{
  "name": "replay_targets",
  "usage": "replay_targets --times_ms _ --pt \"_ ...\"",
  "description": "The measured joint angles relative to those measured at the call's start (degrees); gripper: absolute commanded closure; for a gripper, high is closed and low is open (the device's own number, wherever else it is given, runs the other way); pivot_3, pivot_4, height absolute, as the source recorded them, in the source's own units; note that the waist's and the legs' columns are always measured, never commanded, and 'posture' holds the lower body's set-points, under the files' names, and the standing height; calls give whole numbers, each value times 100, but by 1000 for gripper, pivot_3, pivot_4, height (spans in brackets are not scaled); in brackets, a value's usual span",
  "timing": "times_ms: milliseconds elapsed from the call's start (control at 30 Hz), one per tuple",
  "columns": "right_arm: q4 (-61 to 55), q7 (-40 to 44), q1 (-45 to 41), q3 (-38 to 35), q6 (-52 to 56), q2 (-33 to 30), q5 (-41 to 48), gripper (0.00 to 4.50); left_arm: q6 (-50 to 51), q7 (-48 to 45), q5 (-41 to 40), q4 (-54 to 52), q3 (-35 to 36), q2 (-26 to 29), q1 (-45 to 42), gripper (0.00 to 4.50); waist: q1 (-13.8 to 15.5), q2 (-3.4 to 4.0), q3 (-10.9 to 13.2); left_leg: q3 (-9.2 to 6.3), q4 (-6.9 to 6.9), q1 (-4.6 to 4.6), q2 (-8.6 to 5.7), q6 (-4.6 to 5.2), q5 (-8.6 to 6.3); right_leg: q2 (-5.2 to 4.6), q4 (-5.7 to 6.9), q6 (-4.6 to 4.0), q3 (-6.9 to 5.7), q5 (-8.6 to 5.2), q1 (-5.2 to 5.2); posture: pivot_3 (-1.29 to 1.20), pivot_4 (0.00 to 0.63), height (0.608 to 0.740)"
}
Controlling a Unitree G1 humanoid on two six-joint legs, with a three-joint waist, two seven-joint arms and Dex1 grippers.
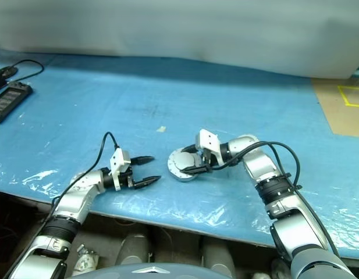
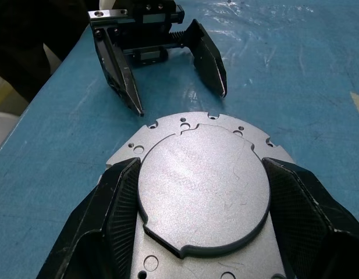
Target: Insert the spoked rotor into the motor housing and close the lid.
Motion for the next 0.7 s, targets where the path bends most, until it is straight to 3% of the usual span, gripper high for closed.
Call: replay_targets --times_ms 400,567,700 --pt "107 -239 -157 195 -474 -64 -267 1536 1 40 -2 -28 1 -10 29 415 -3 0 0 0 -3 0 0 0 0 -1 0 35 6 -20 -2 0 150 740" --pt "109 -228 -132 185 -477 -70 -266 1536 441 397 -300 -51 184 -276 -136 415 0 0 0 0 -4 -1 -2 0 0 -8 0 35 5 -21 -2 0 150 740" --pt "109 -233 -120 181 -480 -66 -264 1536 1006 419 -796 -240 382 -396 -532 1311 -2 0 0 0 -4 0 -7 0 0 -8 0 35 5 -21 -2 0 150 740"
